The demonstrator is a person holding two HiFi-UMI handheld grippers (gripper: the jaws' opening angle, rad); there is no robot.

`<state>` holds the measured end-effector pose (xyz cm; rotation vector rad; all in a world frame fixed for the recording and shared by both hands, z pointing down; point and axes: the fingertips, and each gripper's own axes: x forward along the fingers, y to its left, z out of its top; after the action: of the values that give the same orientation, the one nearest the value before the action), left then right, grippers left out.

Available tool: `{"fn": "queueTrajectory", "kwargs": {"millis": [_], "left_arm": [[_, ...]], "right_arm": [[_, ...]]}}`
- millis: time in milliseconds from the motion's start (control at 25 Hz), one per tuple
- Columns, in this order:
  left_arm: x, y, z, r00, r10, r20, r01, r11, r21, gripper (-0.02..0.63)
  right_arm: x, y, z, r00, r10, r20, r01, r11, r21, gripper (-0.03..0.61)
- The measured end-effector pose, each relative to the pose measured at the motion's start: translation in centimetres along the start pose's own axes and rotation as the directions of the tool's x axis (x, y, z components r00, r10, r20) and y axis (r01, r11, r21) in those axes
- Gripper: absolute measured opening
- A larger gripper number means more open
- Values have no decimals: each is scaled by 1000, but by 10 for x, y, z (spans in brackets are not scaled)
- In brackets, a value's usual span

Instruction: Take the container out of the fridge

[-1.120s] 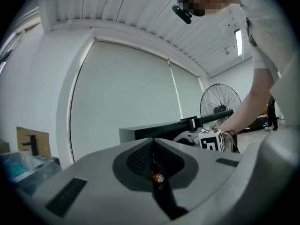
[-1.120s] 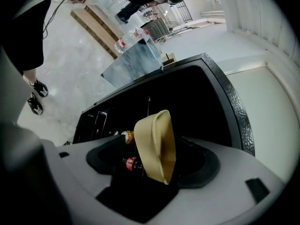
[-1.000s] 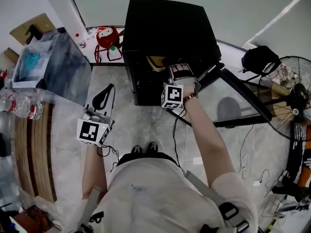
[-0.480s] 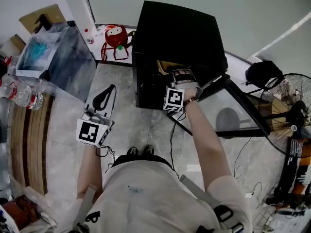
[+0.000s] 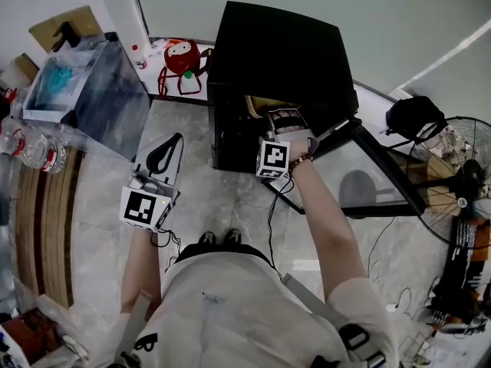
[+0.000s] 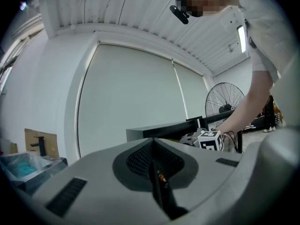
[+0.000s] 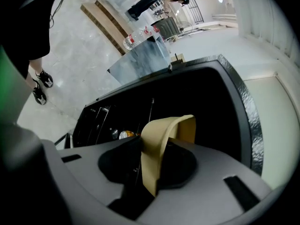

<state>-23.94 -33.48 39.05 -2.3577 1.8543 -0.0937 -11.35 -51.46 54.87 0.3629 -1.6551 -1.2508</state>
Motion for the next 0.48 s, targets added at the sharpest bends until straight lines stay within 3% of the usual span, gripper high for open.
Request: {"fn": "queueTrajectory", "kwargs": {"millis": [160, 480], "left_arm": [[6, -5, 2, 1000, -20, 7, 20, 1000, -4, 8], [17, -19, 7, 994, -95, 45, 96, 995, -25, 8]], "right_arm": [[-29, 2, 25, 997, 3, 74, -1, 1000, -23, 104], [-89, 19, 53, 987, 69, 148, -74, 997, 28, 104]]}}
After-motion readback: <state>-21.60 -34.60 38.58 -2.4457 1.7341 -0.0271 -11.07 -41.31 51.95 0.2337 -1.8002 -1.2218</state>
